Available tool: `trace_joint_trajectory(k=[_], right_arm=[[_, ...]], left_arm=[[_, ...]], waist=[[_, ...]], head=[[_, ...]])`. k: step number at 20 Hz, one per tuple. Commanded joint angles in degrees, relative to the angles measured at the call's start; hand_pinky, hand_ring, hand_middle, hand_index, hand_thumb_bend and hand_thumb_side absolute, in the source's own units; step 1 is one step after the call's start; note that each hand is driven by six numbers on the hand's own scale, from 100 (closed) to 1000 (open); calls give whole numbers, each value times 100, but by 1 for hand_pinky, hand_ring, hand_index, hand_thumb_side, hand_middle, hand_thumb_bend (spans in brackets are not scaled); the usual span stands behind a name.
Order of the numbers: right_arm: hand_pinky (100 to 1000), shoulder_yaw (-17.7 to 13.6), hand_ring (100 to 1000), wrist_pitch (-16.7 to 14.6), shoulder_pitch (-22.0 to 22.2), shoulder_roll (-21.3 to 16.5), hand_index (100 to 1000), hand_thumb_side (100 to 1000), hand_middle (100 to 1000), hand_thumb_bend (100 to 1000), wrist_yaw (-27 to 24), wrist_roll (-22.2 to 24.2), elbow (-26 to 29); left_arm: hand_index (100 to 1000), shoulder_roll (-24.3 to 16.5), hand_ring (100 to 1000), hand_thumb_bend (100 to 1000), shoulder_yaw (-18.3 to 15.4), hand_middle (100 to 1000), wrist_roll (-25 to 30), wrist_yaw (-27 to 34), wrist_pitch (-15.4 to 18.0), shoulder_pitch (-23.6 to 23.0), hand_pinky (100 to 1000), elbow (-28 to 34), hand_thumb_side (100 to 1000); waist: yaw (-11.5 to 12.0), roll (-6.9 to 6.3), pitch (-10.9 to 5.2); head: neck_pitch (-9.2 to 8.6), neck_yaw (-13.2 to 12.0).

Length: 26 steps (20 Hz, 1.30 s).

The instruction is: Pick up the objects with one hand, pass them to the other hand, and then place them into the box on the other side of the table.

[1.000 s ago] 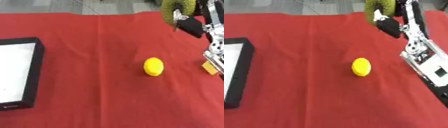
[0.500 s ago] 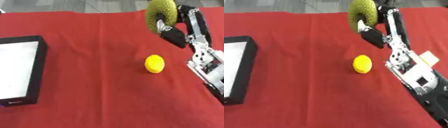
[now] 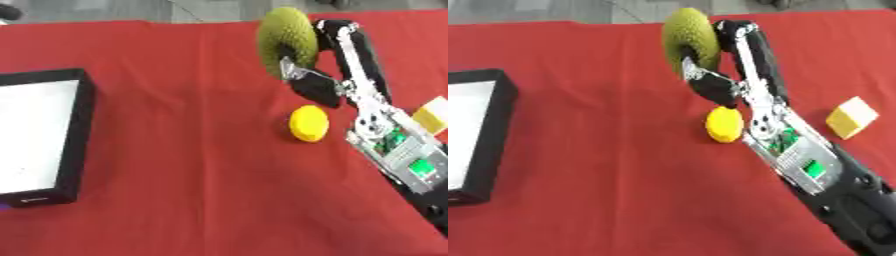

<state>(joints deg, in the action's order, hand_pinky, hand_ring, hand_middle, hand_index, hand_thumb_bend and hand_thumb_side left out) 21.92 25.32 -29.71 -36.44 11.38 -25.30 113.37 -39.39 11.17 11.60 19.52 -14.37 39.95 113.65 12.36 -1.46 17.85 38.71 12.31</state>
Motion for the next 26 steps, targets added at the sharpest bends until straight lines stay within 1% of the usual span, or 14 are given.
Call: trace_joint_trajectory(k=[1, 6, 9, 15, 17, 21, 26], right_arm=[[709, 130, 591, -17, -146, 2, 562, 155, 424, 100, 197, 114, 122], [708, 412, 590, -5, -240, 106, 563, 145, 425, 100, 360, 322, 122], [706, 558, 588, 10, -300, 158, 564, 124, 427, 100, 444, 437, 122], [695, 753, 583, 32, -393, 224, 566, 103, 429, 100, 576, 570, 122], [694, 820, 583, 41, -407, 240, 566, 103, 430, 100, 622, 617, 122], [697, 957, 585, 50, -462, 276, 566, 100, 431, 100, 719, 770, 122], [696, 1085, 585, 20, -521, 328, 565, 100, 433, 100, 851, 949, 122]], left_arm=[[749, -327, 860, 100, 105, 753, 345, -213, -77, 200, 817, 94, 716], [772, -495, 861, 100, 384, 761, 919, -671, -188, 448, 818, 94, 710], [785, -536, 861, 100, 569, 767, 1214, -982, -213, 589, 820, 94, 703], [823, -564, 872, 100, 974, 796, 1655, -1480, -66, 943, 828, 94, 679], [837, -576, 882, 100, 1107, 814, 1777, -1663, -13, 1058, 841, 94, 658], [849, -546, 885, 100, 1314, 816, 1865, -2017, 17, 1198, 845, 94, 611], [858, -506, 880, 100, 1495, 811, 1736, -2439, -70, 1268, 844, 94, 519]], waist=[[14, -16, -185], [27, -28, -190], [39, -30, -187], [74, -29, -184], [91, -33, -187], [116, -36, -193], [129, -31, -186]], head=[[44, 20], [87, 25], [109, 37], [146, 47], [155, 46], [167, 57], [176, 63]])
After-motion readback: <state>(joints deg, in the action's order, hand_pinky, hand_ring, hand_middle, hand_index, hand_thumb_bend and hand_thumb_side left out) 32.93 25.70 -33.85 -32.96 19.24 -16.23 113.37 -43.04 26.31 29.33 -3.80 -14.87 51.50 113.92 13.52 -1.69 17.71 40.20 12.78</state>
